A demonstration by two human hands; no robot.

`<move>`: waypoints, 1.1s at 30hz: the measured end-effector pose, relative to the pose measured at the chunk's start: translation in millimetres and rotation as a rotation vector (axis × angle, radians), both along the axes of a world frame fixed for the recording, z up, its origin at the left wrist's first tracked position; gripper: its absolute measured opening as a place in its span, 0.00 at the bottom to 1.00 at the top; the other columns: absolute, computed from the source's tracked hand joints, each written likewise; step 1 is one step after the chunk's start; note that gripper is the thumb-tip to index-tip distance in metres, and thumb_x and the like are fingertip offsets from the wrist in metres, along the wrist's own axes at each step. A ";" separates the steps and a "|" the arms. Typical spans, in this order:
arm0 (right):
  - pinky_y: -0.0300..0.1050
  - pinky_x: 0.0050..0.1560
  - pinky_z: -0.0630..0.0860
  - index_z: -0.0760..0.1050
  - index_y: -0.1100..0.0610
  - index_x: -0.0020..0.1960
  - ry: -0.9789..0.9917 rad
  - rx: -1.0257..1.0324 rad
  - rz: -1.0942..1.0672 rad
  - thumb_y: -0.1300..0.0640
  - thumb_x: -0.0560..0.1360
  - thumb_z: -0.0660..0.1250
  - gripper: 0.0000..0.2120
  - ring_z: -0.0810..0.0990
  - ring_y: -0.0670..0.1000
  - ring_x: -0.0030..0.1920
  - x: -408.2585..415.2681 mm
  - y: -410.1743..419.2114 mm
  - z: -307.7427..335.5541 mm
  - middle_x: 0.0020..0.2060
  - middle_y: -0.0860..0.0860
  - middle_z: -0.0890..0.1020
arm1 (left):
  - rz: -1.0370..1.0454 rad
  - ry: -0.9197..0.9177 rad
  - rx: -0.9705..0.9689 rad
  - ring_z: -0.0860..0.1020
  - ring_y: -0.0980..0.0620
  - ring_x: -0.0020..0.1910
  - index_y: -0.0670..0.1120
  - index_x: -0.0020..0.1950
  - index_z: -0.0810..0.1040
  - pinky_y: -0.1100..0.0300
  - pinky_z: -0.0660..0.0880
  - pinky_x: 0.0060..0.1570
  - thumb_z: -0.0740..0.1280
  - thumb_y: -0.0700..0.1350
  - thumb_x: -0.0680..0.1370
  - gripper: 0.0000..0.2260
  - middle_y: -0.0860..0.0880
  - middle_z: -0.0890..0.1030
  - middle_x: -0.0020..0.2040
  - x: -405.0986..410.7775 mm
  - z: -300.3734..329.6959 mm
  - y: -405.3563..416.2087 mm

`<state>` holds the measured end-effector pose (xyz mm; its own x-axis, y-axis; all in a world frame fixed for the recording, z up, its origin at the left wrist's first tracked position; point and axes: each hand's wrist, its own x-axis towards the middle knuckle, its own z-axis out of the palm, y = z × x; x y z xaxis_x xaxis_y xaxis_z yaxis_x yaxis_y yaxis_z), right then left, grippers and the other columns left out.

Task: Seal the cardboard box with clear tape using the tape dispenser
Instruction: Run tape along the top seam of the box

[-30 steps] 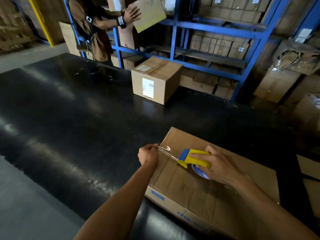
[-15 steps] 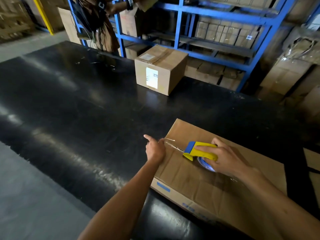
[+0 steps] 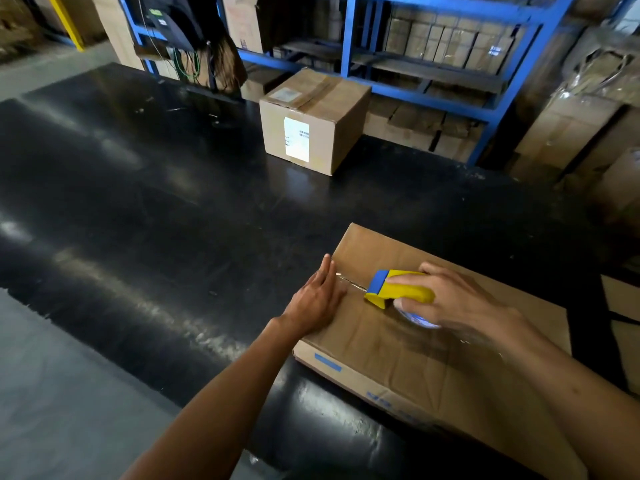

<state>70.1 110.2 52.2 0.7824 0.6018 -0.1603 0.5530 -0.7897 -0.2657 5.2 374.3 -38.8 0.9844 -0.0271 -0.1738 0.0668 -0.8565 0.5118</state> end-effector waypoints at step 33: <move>0.49 0.50 0.80 0.76 0.33 0.62 -0.072 -0.025 0.030 0.29 0.66 0.58 0.26 0.83 0.53 0.50 -9.2 -104.1 -5.7 0.51 0.49 0.84 | -0.245 -0.205 0.338 0.54 0.39 0.80 0.39 0.80 0.56 0.40 0.46 0.78 0.41 0.56 0.82 0.31 0.37 0.55 0.80 6.8 9.7 -107.5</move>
